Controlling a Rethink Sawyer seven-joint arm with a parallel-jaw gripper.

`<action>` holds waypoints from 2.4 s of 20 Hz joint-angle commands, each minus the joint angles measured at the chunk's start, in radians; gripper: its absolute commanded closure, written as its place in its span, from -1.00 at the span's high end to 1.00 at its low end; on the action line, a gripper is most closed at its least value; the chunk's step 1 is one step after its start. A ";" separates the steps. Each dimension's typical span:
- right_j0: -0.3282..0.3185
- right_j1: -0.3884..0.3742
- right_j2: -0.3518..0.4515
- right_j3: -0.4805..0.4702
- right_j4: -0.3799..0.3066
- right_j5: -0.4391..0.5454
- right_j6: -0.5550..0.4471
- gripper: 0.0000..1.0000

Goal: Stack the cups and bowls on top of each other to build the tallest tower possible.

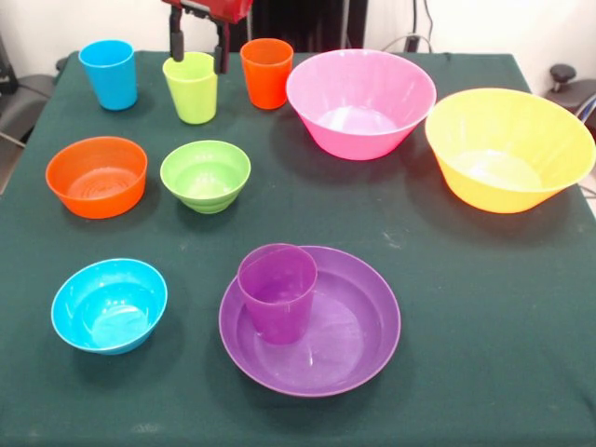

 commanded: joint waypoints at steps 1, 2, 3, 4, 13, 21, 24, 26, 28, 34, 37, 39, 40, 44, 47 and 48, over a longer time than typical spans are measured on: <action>-0.010 0.022 0.082 0.094 -0.088 -0.016 -0.107 1.00; -0.007 0.029 0.078 0.094 -0.095 -0.027 -0.100 1.00; -0.004 0.038 0.073 0.095 -0.104 -0.041 -0.089 1.00; 0.000 0.046 0.068 0.095 -0.113 -0.054 -0.079 1.00; 0.022 0.118 0.042 0.072 -0.170 -0.141 -0.018 1.00; 0.023 0.198 0.037 0.026 -0.193 -0.205 -0.001 1.00; 0.026 0.214 0.034 0.025 -0.191 -0.221 0.008 1.00; 0.027 0.222 0.032 0.026 -0.189 -0.230 0.012 1.00; 0.027 0.227 0.032 0.027 -0.189 -0.237 0.014 1.00; 0.023 0.235 0.030 0.027 -0.188 -0.245 0.009 1.00; 0.004 0.185 0.049 0.058 -0.175 -0.208 -0.013 1.00; -0.021 0.108 0.076 0.105 -0.153 -0.155 -0.046 1.00; -0.035 0.065 0.092 0.128 -0.137 -0.122 -0.067 1.00; -0.088 -0.068 0.150 0.189 -0.078 -0.010 -0.142 1.00; -0.115 -0.121 0.179 0.208 -0.059 0.039 -0.169 1.00; -0.122 -0.131 0.187 0.213 -0.056 0.048 -0.172 1.00</action>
